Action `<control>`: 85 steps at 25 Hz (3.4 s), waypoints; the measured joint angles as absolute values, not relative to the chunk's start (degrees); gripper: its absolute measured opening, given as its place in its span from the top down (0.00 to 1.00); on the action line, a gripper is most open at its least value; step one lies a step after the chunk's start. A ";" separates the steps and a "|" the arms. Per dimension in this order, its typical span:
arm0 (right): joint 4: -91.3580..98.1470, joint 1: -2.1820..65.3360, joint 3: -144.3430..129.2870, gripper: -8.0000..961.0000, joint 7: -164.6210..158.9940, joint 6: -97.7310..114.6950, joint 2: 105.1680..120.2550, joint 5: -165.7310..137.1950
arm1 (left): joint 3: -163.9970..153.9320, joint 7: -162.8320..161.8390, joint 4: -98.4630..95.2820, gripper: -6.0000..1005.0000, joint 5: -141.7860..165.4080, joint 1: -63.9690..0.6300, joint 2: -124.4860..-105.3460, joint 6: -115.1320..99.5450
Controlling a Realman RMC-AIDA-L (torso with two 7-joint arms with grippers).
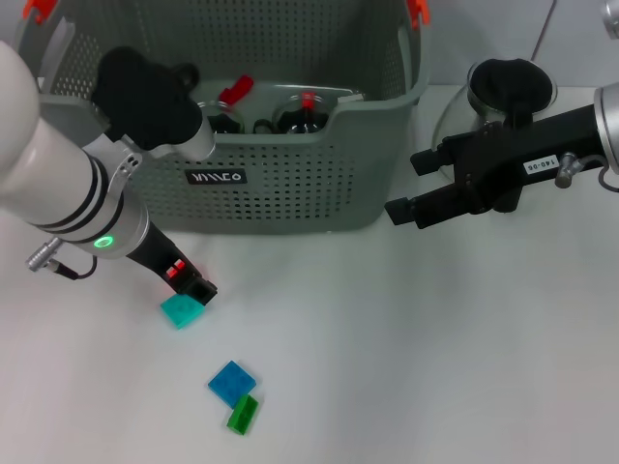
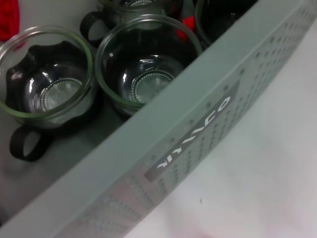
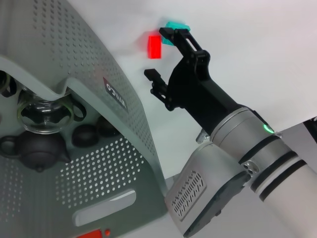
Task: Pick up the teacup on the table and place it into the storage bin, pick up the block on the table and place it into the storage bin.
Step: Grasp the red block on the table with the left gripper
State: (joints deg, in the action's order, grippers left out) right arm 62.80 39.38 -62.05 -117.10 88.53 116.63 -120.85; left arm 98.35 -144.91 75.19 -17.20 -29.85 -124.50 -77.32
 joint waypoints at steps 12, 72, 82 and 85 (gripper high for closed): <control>62.58 39.51 -61.61 0.03 -116.39 88.50 116.63 -120.83 | 96.83 -147.84 71.21 0.15 -17.22 -31.42 -124.61 -75.13; 61.34 39.92 -60.81 0.03 -115.18 88.49 116.69 -120.66 | 95.61 -147.82 68.11 0.42 -14.27 -33.52 -124.45 -73.83; 61.15 39.99 -60.81 0.03 -115.13 88.32 116.63 -120.63 | 95.28 -148.21 67.26 0.42 -14.23 -33.87 -124.39 -73.42; 61.15 39.99 -60.82 0.03 -115.13 88.32 116.63 -120.67 | 95.27 -148.22 67.25 0.42 -14.23 -33.87 -124.37 -73.40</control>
State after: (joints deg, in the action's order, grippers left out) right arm 61.15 39.99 -60.82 -115.13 88.32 116.63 -120.67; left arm 95.27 -148.22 67.25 -14.23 -33.87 -124.37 -73.40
